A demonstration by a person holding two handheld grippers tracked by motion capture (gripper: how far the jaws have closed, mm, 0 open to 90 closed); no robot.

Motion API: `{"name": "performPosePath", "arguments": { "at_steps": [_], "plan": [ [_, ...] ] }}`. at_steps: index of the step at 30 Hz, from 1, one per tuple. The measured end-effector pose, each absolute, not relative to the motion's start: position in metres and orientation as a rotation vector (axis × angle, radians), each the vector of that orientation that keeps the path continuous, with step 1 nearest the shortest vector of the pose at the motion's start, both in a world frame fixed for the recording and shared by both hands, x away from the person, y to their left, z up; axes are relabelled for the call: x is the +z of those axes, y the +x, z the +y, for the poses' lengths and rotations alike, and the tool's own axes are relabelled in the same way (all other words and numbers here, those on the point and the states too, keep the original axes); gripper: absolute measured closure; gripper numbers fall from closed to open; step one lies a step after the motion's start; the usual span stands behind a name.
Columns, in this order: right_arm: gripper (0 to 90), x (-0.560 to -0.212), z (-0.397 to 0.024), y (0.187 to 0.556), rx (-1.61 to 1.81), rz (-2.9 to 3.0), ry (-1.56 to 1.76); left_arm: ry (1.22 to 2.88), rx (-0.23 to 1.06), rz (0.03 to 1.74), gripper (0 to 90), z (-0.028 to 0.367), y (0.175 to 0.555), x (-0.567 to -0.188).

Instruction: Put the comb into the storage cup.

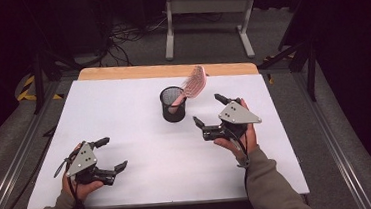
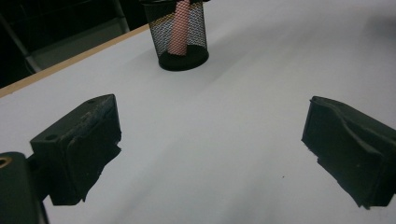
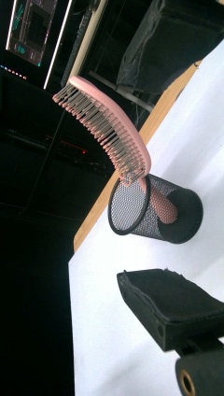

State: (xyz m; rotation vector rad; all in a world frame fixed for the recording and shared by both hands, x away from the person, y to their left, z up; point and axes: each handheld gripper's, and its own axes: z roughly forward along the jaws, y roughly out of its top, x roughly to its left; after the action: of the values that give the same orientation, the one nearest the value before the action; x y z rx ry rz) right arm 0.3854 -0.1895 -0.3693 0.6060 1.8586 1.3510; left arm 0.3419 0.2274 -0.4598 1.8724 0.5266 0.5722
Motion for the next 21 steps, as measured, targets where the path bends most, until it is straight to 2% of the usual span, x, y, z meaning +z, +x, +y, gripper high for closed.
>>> {"name": "performPosePath", "arguments": {
  "at_steps": [21],
  "plan": [
    [7.2, -0.374, -0.198, 0.371, 1.323, 1.884, 0.600, 1.873, 0.574, 0.530, 5.3, 0.227, 0.343, -0.460]
  ]
}}
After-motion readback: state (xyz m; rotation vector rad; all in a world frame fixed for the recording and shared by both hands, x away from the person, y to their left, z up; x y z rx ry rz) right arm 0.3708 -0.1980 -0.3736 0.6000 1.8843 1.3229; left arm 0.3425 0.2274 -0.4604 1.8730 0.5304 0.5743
